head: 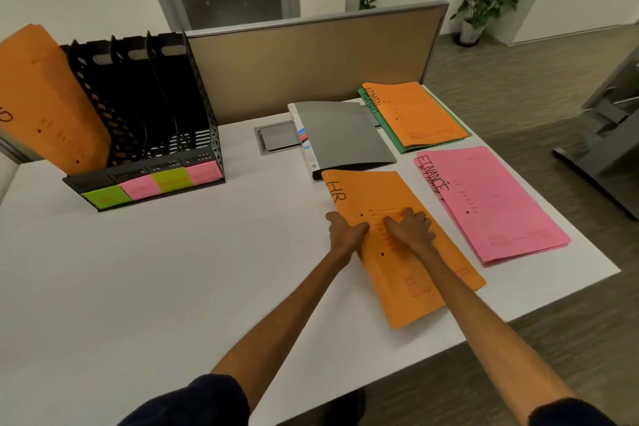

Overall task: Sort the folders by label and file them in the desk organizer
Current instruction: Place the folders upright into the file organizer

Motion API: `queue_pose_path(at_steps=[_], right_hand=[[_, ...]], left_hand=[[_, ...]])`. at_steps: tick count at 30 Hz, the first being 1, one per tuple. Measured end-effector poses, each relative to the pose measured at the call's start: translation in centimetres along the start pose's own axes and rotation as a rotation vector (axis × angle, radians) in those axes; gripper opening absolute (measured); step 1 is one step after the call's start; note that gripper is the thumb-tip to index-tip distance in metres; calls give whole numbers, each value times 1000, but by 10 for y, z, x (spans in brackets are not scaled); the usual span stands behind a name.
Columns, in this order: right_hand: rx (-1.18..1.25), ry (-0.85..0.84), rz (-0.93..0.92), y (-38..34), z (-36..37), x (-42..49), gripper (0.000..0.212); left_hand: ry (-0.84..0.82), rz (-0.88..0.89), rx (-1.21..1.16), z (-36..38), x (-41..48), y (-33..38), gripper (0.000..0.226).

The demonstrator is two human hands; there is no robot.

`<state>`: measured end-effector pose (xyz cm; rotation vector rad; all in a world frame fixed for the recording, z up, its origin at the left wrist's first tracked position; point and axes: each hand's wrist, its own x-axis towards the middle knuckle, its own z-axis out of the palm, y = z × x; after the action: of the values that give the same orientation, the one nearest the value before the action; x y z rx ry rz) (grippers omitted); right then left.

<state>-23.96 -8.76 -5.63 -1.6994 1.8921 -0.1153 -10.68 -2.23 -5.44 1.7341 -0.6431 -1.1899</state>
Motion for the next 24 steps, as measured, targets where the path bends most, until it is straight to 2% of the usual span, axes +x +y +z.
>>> queue_pose_path(at_steps=[3,10,15,18,24], right_hand=[[67,29,-90,-21,-9,0,61],[153,120,-548,-118,-47,-2,60],[100,96,-752,-182,-63,-10,57],[43,138,-822,-210,-68,-19,53],[-27,120,-965,-265,-68,-56,38]], left_hand=[[-32,117,17,-7,-2,10,48],[-93,308,53,-44,-9,41,35],[-12,470,40,-73,-18,53,38],[45,541,16,-93,-23,55,40],[199,578,42,-136,-21,53,29]])
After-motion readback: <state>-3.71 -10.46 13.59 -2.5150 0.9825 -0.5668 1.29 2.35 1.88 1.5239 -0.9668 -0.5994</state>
